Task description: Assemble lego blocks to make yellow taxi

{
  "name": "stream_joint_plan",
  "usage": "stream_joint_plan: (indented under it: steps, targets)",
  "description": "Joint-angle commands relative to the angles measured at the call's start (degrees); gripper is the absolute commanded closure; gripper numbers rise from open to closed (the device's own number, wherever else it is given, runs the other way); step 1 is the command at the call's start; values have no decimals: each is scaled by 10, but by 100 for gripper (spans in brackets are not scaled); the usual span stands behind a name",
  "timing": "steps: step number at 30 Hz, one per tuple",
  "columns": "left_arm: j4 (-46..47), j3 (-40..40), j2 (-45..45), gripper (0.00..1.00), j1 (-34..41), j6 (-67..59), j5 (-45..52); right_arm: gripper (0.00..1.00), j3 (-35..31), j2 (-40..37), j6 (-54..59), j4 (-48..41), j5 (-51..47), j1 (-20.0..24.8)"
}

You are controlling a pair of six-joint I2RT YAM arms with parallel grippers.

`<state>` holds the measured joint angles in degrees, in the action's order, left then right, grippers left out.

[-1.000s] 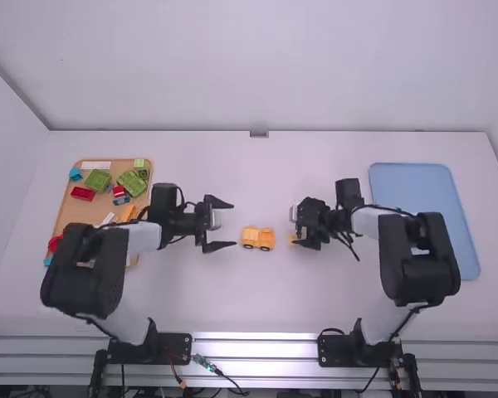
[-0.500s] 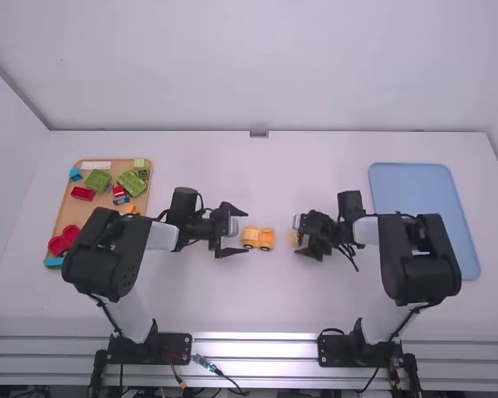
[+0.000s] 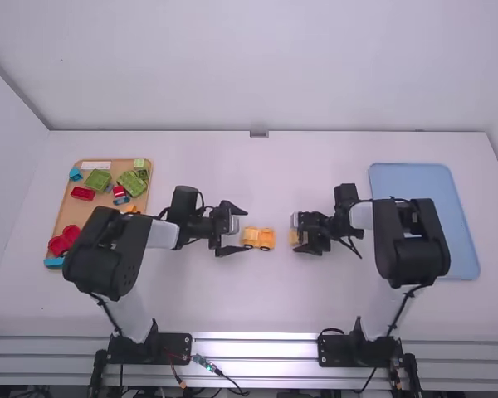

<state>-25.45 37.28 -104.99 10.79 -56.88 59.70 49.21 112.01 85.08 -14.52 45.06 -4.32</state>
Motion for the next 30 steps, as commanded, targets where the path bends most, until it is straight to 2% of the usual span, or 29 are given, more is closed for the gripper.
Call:
stream_joint_plan:
  steps: [1,6,9,10,12,17,18,20,23,29,30]
  targets:
    - [-7,7,-23,1,5,-4,9,41,12,19,16,-8,16,2]
    - [-11,7,-33,1,5,-4,9,57,16,29,18,-12,16,2]
    - [-13,7,-33,1,5,-6,9,59,16,28,18,-13,16,2]
    - [-13,7,-33,0,5,-6,9,59,16,28,17,-12,18,2]
    - [-13,7,-33,0,5,-6,9,49,16,28,5,-9,19,2]
    - [-20,7,-38,1,5,-6,8,49,24,28,4,-25,19,3]
    - [-23,7,-40,1,5,-6,9,50,27,28,5,-30,22,3]
    - [-30,7,-48,4,11,-6,8,60,39,28,5,-51,21,3]
    - [-48,7,-64,2,22,-6,8,69,51,28,5,-72,19,2]
    - [-31,31,-81,1,43,-4,-23,76,55,28,5,-83,18,1]
    - [-14,47,-87,1,48,-4,-35,81,55,28,5,-85,19,2]
